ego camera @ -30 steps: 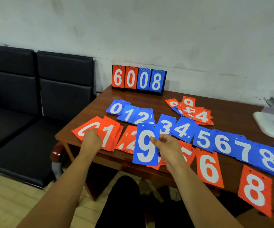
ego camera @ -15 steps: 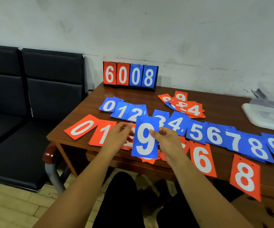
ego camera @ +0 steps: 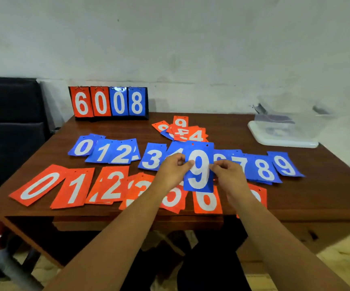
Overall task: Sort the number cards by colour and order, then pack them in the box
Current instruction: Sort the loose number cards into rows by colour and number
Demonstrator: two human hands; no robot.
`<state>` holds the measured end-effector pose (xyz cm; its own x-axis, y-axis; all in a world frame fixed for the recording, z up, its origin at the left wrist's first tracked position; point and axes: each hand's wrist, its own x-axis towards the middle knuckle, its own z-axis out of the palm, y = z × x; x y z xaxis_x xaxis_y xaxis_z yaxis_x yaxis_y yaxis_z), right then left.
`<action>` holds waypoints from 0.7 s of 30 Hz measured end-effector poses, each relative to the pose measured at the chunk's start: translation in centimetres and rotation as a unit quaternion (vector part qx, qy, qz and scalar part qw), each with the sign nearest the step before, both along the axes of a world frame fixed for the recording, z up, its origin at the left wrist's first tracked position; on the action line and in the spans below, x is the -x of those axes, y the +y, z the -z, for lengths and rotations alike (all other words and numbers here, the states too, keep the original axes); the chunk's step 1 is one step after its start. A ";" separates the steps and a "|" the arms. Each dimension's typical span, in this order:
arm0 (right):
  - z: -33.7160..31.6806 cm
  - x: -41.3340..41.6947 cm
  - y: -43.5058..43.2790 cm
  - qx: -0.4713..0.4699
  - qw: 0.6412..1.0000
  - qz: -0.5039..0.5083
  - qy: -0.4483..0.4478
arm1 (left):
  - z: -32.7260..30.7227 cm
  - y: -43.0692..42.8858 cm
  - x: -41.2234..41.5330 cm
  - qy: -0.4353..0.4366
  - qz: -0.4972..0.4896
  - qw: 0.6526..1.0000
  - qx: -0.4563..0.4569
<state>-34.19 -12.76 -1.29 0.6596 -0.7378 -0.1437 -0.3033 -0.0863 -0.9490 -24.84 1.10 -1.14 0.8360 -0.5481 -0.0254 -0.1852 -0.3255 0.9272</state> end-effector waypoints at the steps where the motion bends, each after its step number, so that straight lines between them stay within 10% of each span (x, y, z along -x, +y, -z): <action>1: 0.0 0.5 -1.5 0.013 1.000 0.015 0.003 | -0.1 -1.4 0.2 -0.009 0.008 1.000 -0.010; 13: 0.3 5.7 -19.3 0.075 0.983 0.166 0.040 | 3.3 -15.3 2.1 -0.314 0.206 0.920 -0.113; 21: 2.5 6.3 -28.1 0.134 0.960 0.221 0.111 | 5.2 -20.2 2.4 -0.357 0.331 0.841 -0.237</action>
<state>-40.48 -40.89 -3.76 0.2491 -0.9684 -0.0106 -0.5587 -0.1347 -0.8184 -27.24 -19.14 -6.35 0.2470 -0.9690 0.0080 -0.9256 -0.2335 0.2979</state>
